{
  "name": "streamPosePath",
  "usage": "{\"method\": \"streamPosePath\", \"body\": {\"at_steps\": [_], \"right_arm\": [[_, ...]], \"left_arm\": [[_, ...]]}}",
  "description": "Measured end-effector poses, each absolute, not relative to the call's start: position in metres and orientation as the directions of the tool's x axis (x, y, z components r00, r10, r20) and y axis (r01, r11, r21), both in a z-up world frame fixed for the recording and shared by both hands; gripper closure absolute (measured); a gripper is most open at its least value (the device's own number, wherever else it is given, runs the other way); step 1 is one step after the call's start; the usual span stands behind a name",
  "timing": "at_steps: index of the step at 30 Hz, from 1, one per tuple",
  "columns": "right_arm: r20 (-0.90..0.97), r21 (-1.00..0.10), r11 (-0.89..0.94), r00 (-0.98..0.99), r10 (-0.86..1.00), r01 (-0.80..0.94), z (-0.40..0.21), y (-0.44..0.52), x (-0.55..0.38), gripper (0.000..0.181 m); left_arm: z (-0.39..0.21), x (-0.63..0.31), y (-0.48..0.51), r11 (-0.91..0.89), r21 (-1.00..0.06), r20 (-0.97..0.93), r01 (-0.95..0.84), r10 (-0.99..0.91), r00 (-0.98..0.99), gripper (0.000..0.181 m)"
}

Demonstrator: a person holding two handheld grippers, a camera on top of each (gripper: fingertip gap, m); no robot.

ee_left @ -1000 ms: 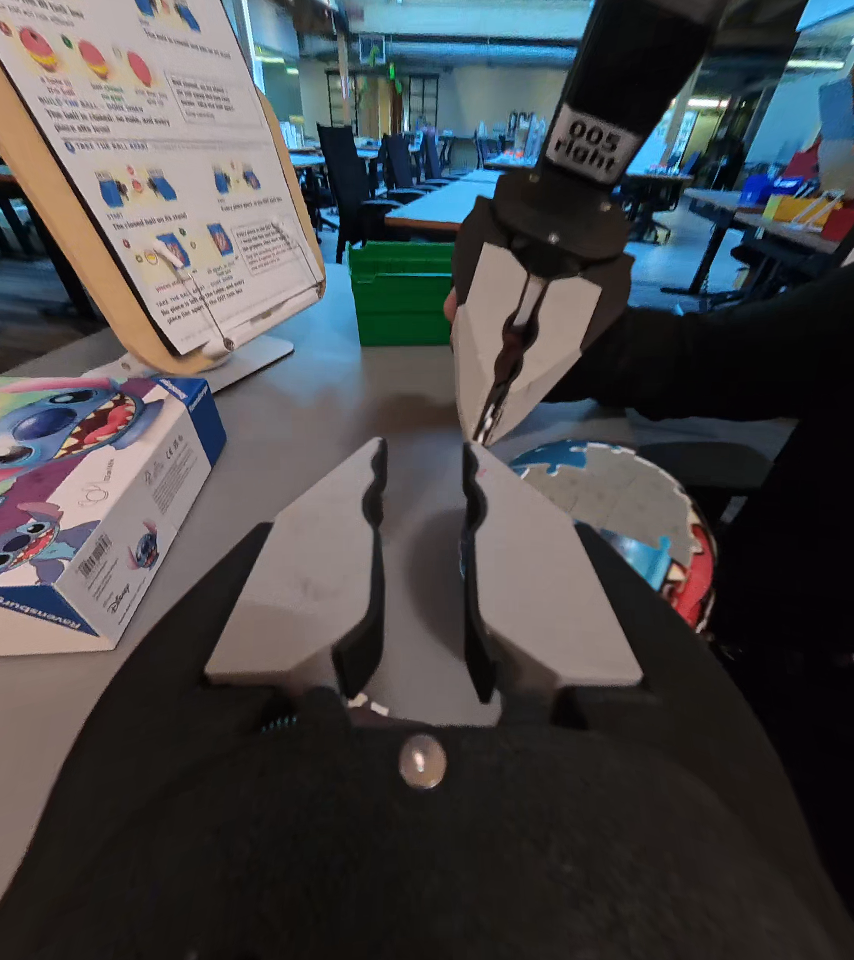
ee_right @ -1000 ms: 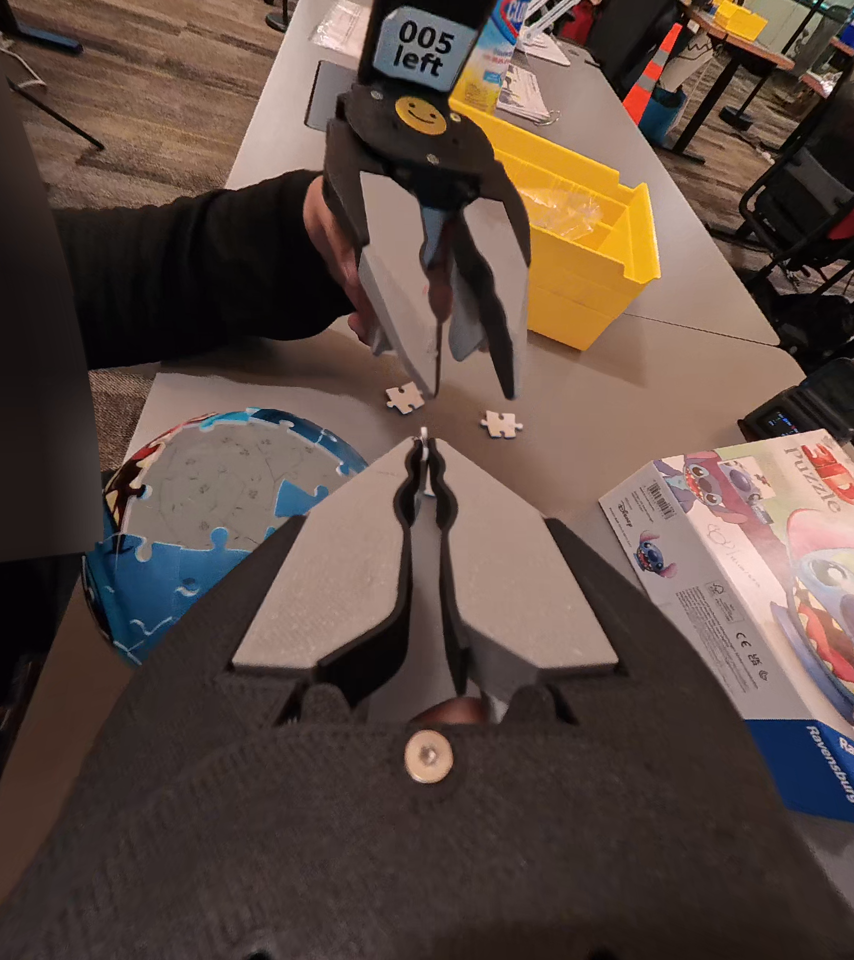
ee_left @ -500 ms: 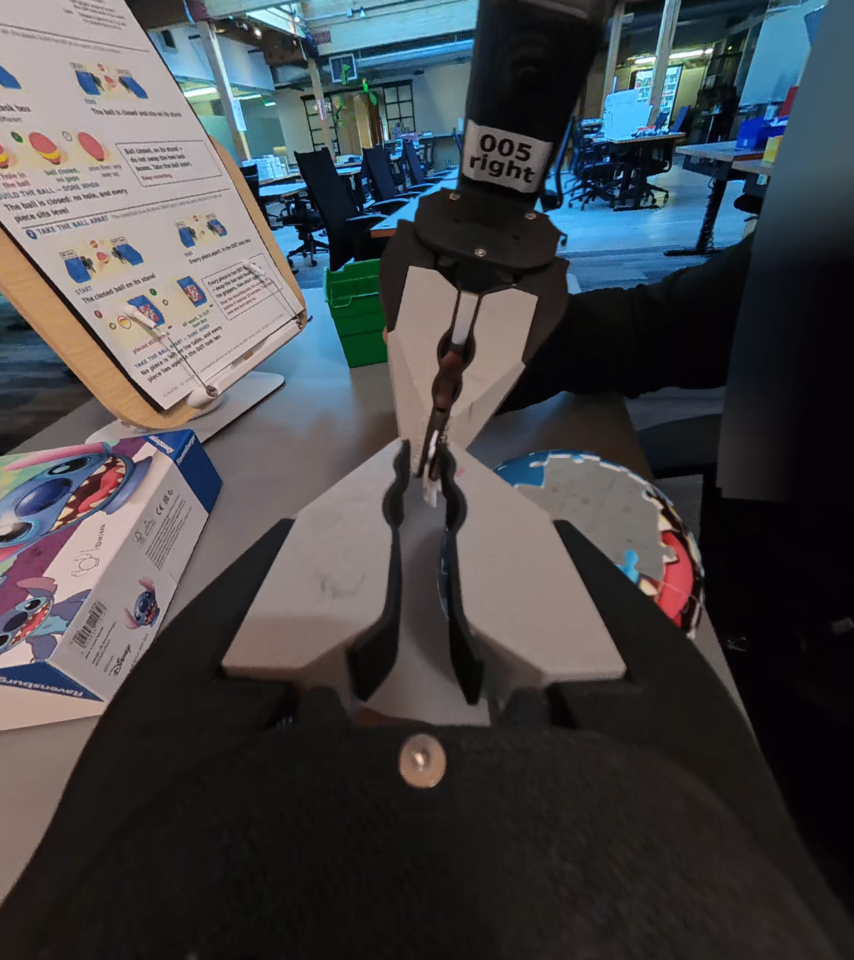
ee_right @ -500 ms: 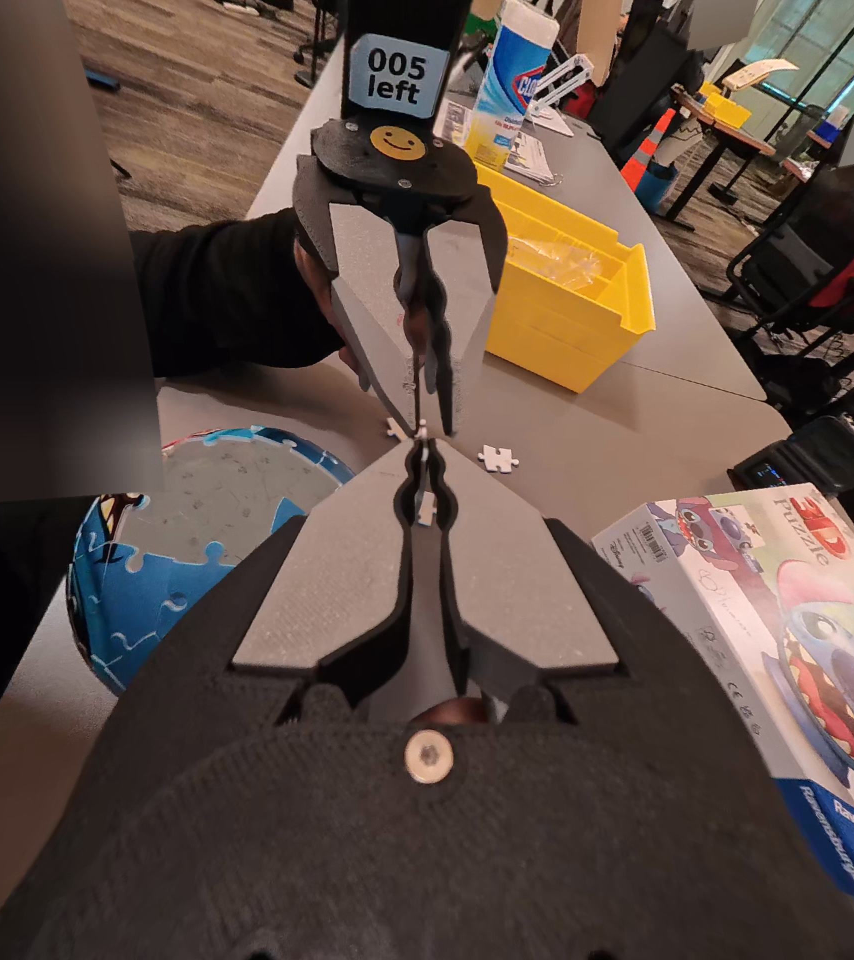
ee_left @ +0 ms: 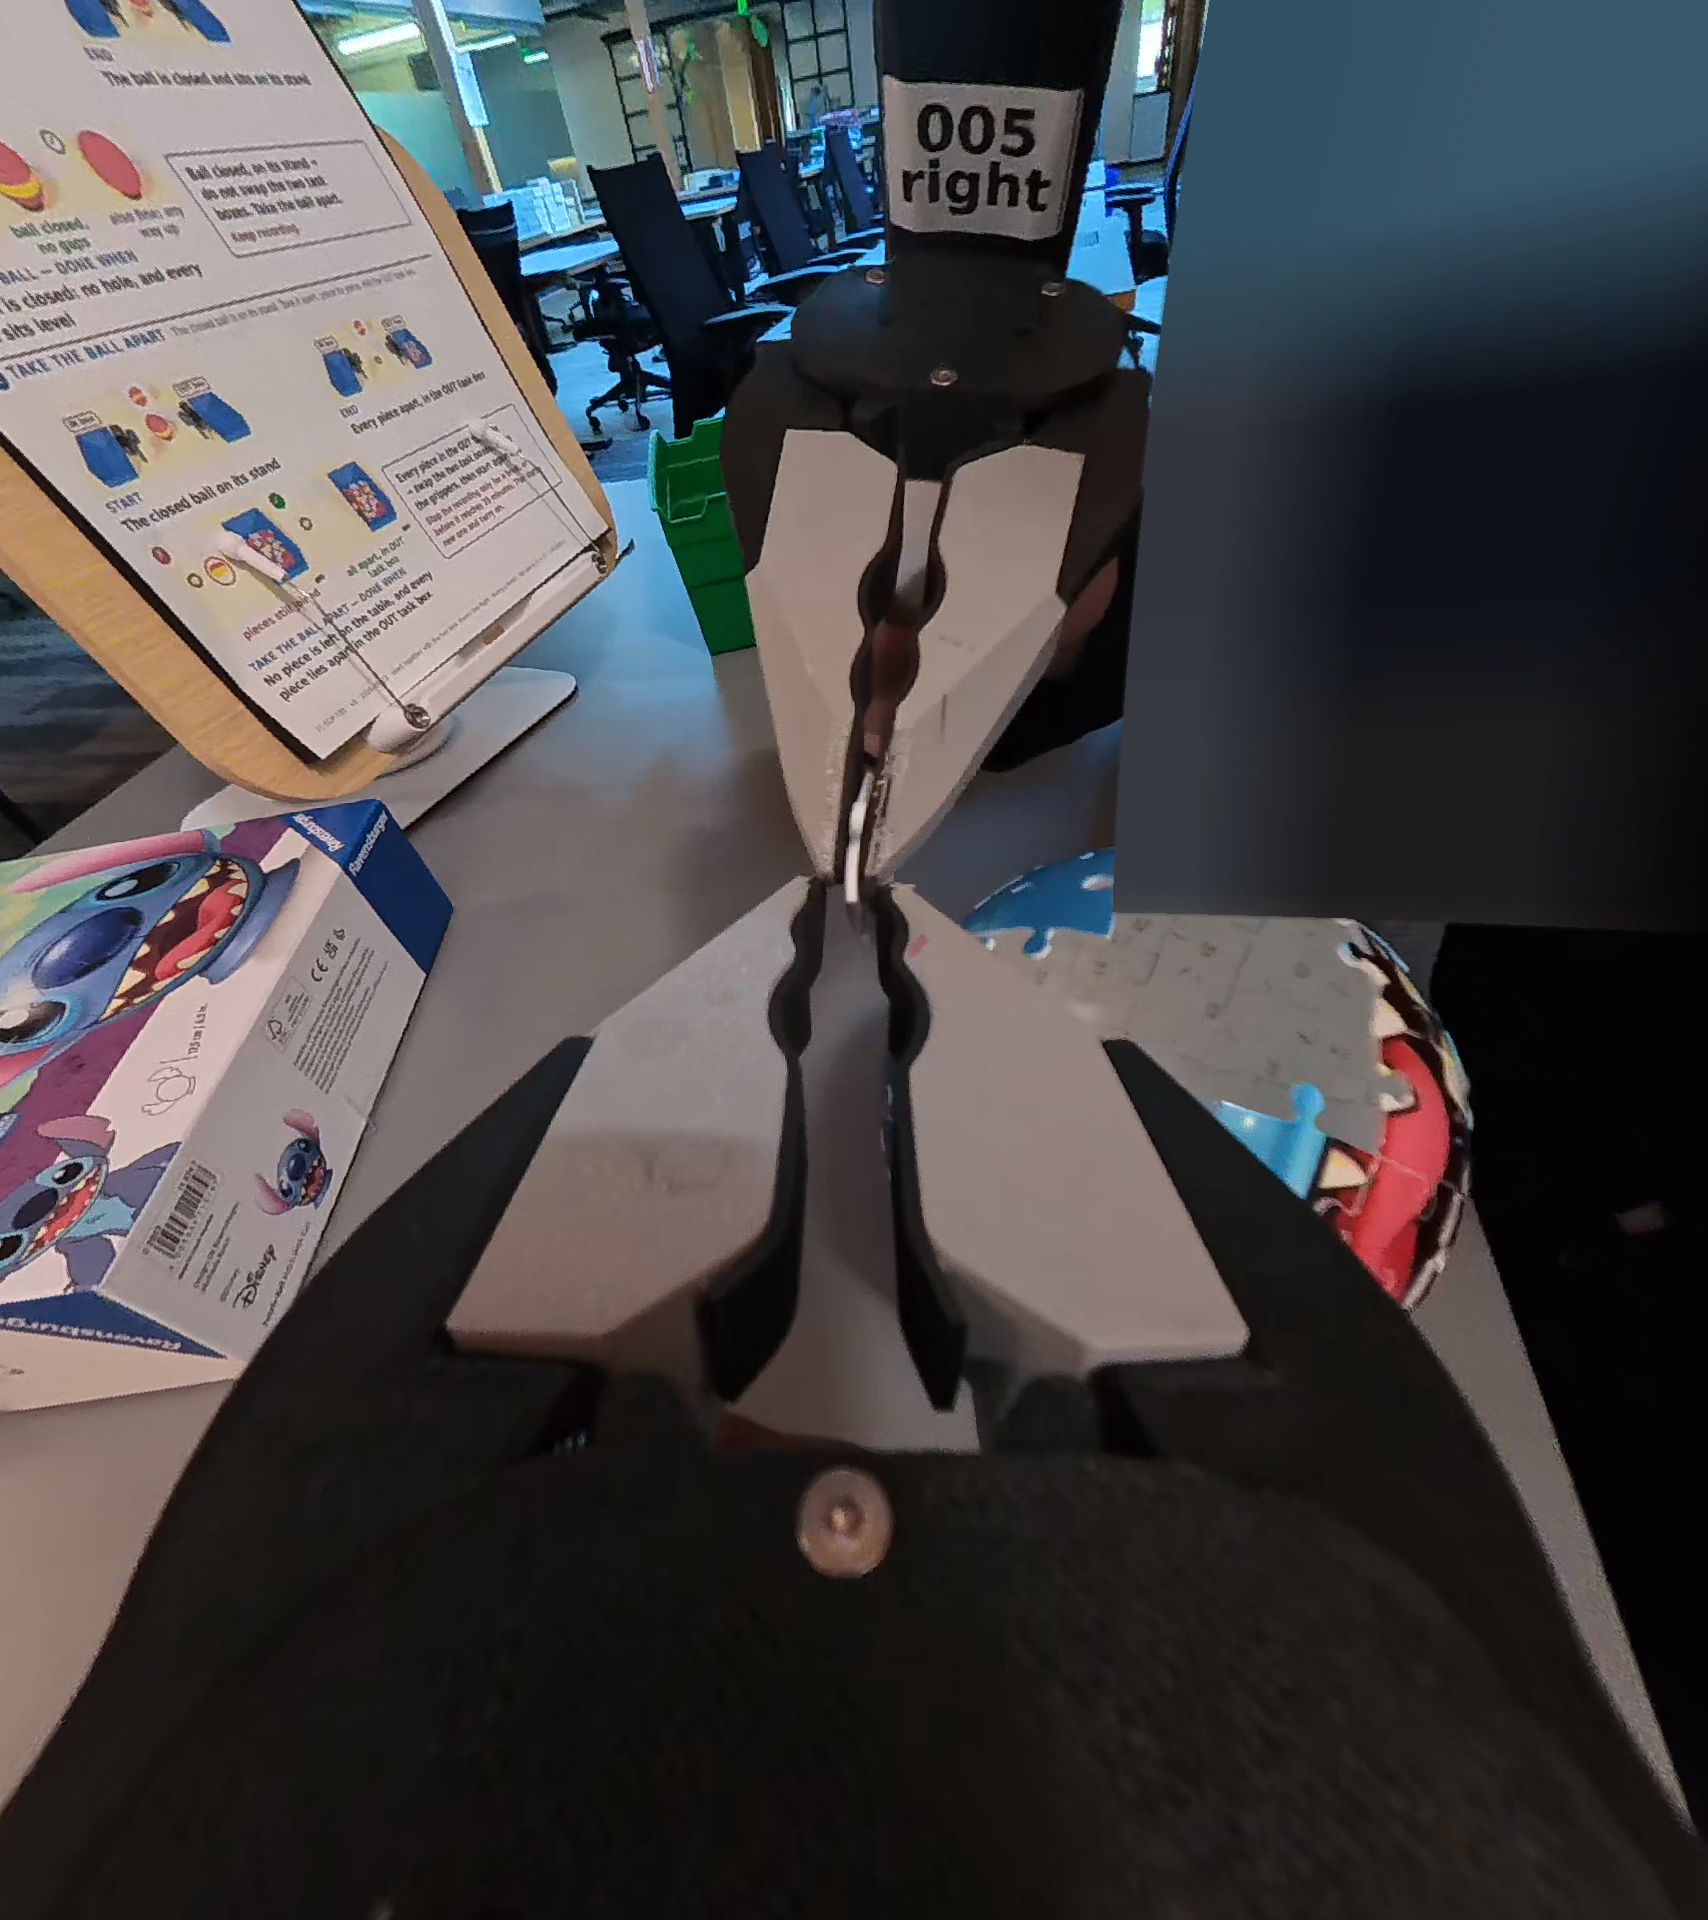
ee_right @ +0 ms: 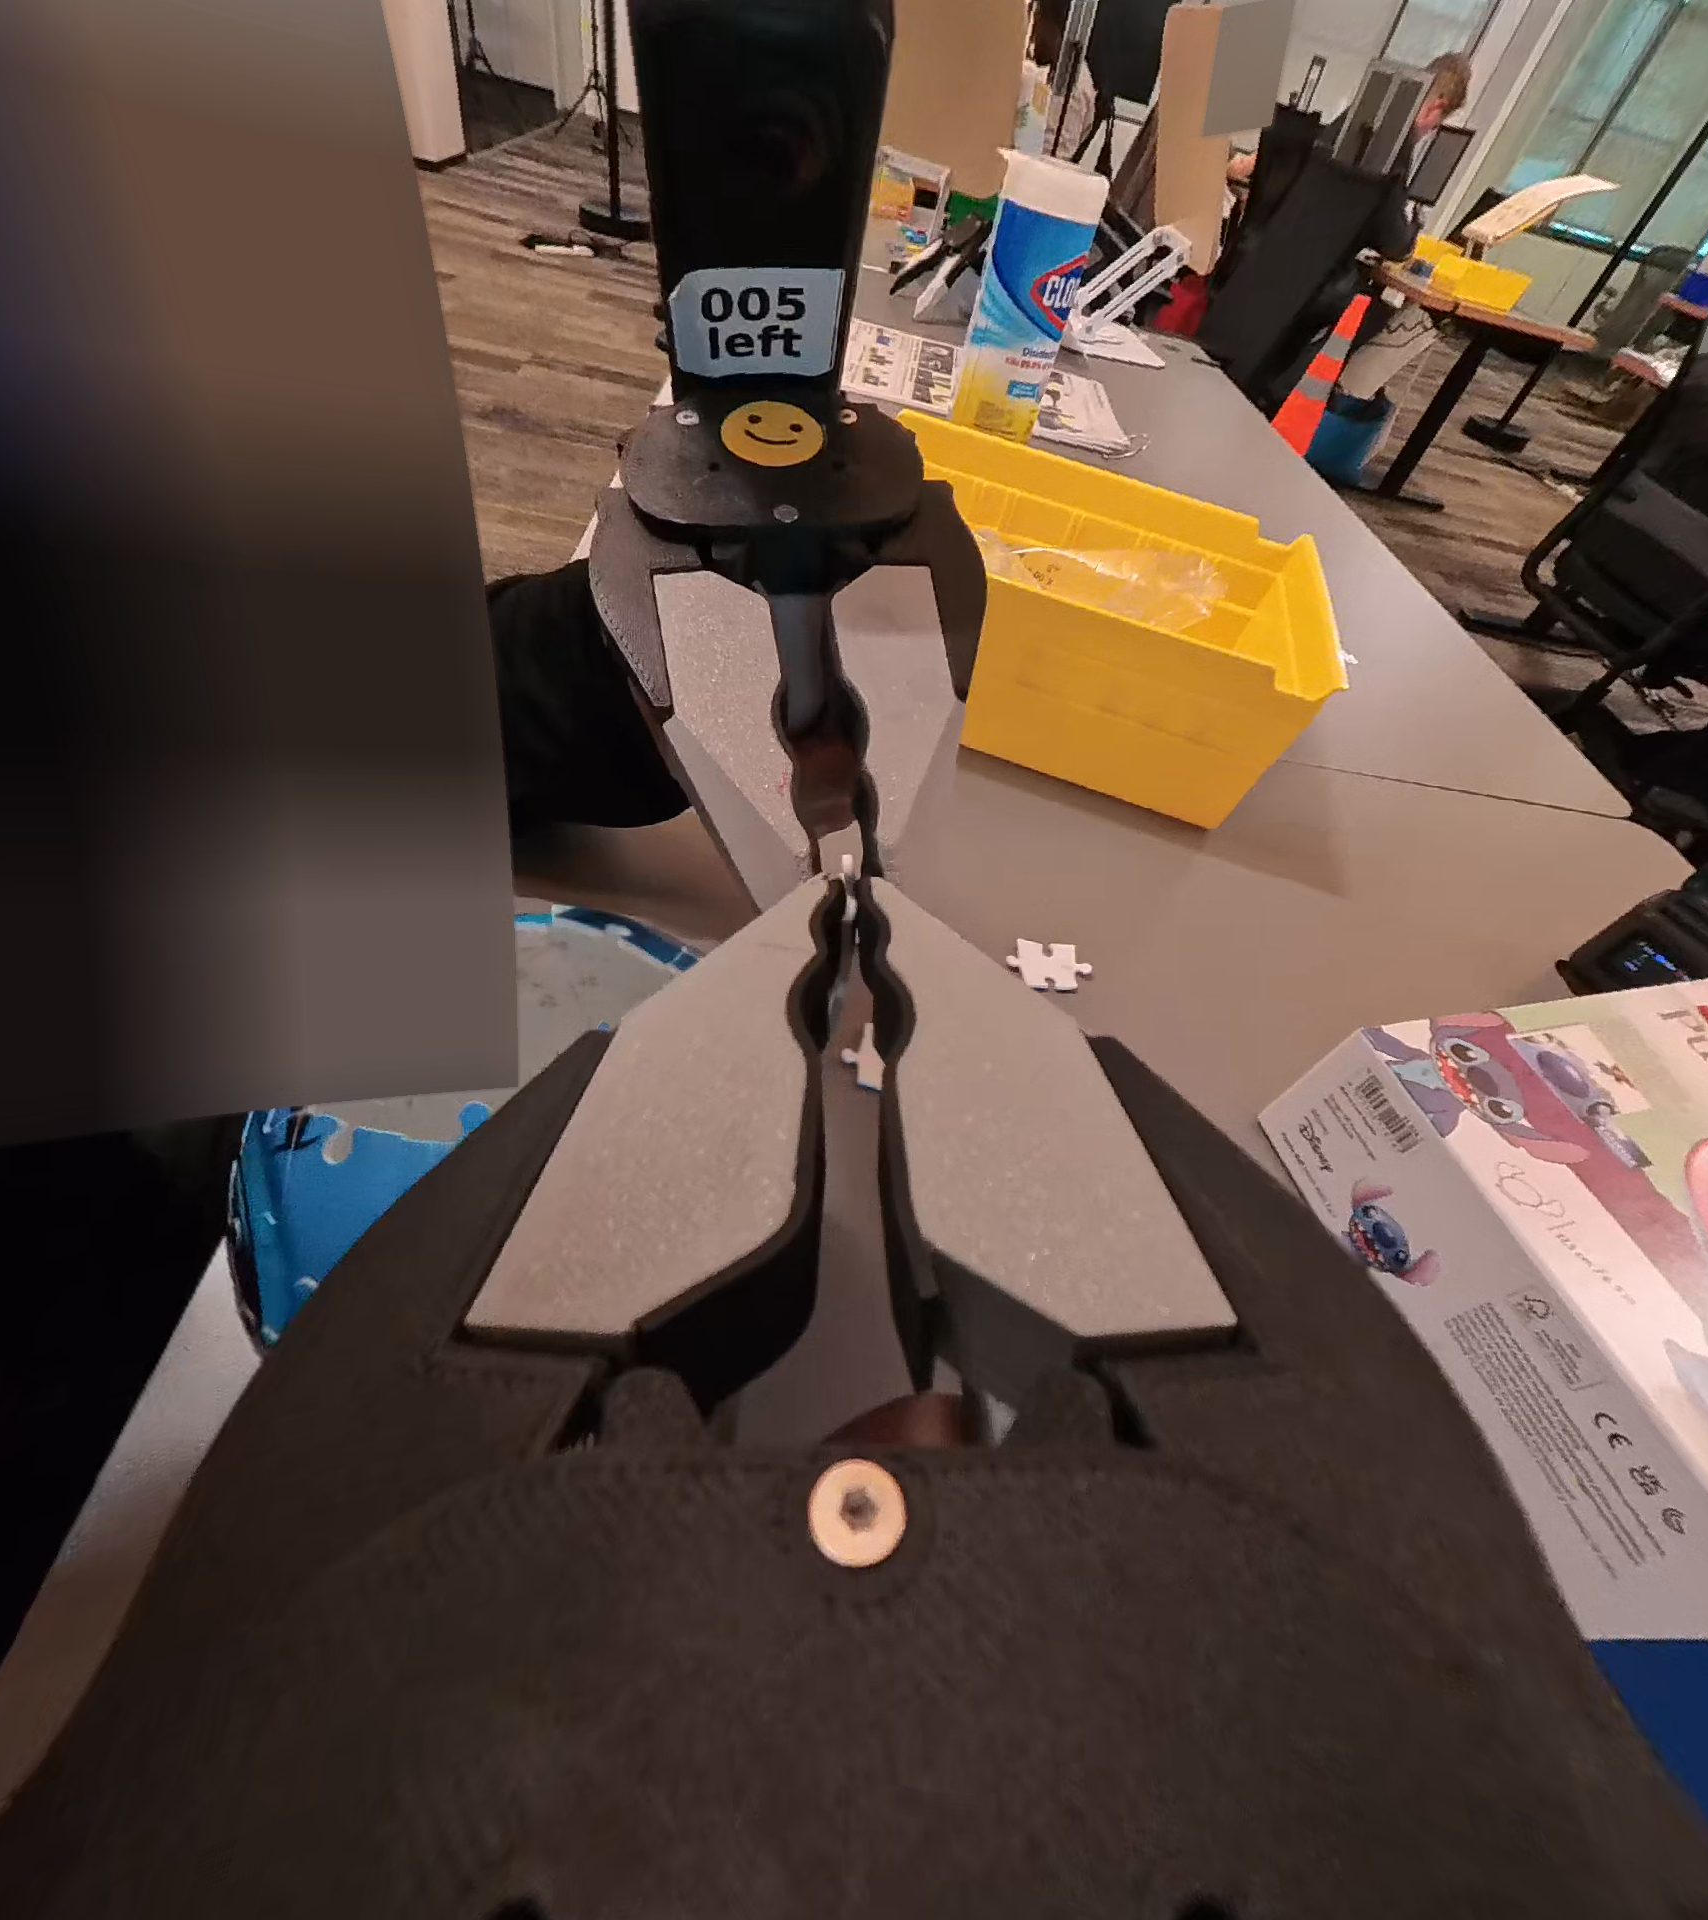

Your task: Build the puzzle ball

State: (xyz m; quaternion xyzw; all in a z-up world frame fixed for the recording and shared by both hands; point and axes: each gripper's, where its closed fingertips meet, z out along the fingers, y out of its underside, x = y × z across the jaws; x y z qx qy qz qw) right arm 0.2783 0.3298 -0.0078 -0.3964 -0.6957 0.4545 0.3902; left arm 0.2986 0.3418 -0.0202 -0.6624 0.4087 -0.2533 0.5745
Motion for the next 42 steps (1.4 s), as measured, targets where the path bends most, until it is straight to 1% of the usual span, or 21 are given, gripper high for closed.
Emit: {"method": "streamPosePath", "body": {"at_steps": [2,7,11,12,13,14,16,19,21,23,25,27,30,31,36,37,38,39,41,42], "right_arm": [[0.184,-0.938,0.278,-0.383,0.905,0.207,-0.010,0.332,0.279,0.181],[0.165,-0.949,0.254,-0.391,0.906,0.188,-0.012,0.331,0.279,0.181],[0.153,-0.947,0.250,-0.397,0.905,0.204,-0.015,0.330,0.279,0.181],[0.157,-0.945,0.254,-0.398,0.904,0.204,-0.015,0.330,0.280,0.181],[0.160,-0.946,0.255,-0.399,0.903,0.198,-0.013,0.331,0.281,0.177],[0.162,-0.949,0.256,-0.411,0.897,0.185,-0.009,0.331,0.284,0.180],[0.165,-0.955,0.254,-0.433,0.886,0.156,-0.003,0.333,0.289,0.175],[0.117,-0.962,0.213,-0.448,0.886,0.171,-0.004,0.339,0.290,0.181],[0.073,-0.967,0.176,-0.458,0.886,0.185,-0.007,0.341,0.290,0.181],[0.030,-0.972,0.132,-0.449,0.893,0.196,-0.006,0.346,0.289,0.181],[-0.033,-0.976,0.067,-0.445,0.895,0.208,-0.005,0.352,0.289,0.181],[-0.071,-0.974,0.033,-0.439,0.895,0.226,-0.006,0.356,0.287,0.181],[-0.071,-0.972,0.039,-0.445,0.893,0.233,-0.010,0.354,0.286,0.177],[-0.068,-0.973,0.039,-0.448,0.892,0.226,-0.008,0.352,0.286,0.181],[-0.017,-0.974,0.087,-0.452,0.892,0.208,-0.002,0.345,0.287,0.181],[-0.007,-0.973,0.100,-0.461,0.887,0.207,-0.002,0.343,0.288,0.172],[-0.004,-0.972,0.105,-0.465,0.885,0.209,-0.002,0.341,0.289,0.168],[0.003,-0.971,0.111,-0.461,0.888,0.209,-0.001,0.340,0.288,0.168],[0.033,-0.968,0.136,-0.435,0.900,0.209,-0.003,0.342,0.286,0.181],[0.049,-0.964,0.155,-0.427,0.903,0.216,-0.005,0.342,0.285,0.181]], "left_arm": [[-0.020,0.298,0.342,-0.019,-0.971,-0.115,-0.238,-0.836,0.536,0.171],[-0.022,0.298,0.341,-0.050,-0.972,-0.080,-0.229,-0.849,0.522,0.173],[-0.026,0.298,0.339,-0.082,-0.969,-0.049,-0.234,-0.861,0.507,0.175],[-0.027,0.297,0.339,-0.083,-0.968,-0.052,-0.238,-0.858,0.510,0.181],[-0.027,0.296,0.339,-0.085,-0.967,-0.052,-0.239,-0.856,0.515,0.181],[-0.027,0.296,0.339,-0.089,-0.967,-0.049,-0.238,-0.855,0.516,0.181],[-0.022,0.296,0.337,-0.077,-0.971,-0.052,-0.226,-0.857,0.513,0.181],[-0.022,0.295,0.339,-0.081,-0.968,-0.061,-0.237,-0.841,0.537,0.181],[-0.025,0.293,0.342,-0.139,-0.967,-0.001,-0.212,-0.834,0.551,0.181],[-0.022,0.289,0.346,-0.218,-0.968,0.114,-0.126,-0.826,0.552,0.181],[-0.018,0.285,0.349,-0.256,-0.965,0.182,-0.061,-0.816,0.549,0.181],[-0.019,0.282,0.352,-0.255,-0.965,0.177,-0.061,-0.805,0.566,0.181],[-0.019,0.286,0.349,-0.235,-0.968,0.148,-0.085,-0.813,0.563,0.181],[-0.019,0.286,0.349,-0.223,-0.970,0.129,-0.097,-0.812,0.570,0.181],[-0.016,0.288,0.347,-0.202,-0.974,0.109,-0.102,-0.815,0.569,0.181],[-0.018,0.287,0.348,-0.204,-0.972,0.102,-0.113,-0.810,0.577,0.181],[-0.020,0.288,0.348,-0.205,-0.970,0.095,-0.129,-0.811,0.578,0.181],[-0.022,0.290,0.347,-0.202,-0.969,0.087,-0.141,-0.816,0.571,0.181],[-0.024,0.293,0.346,-0.192,-0.967,0.065,-0.165,-0.820,0.568,0.181],[-0.026,0.293,0.347,-0.190,-0.965,0.052,-0.181,-0.815,0.577,0.181]]}}
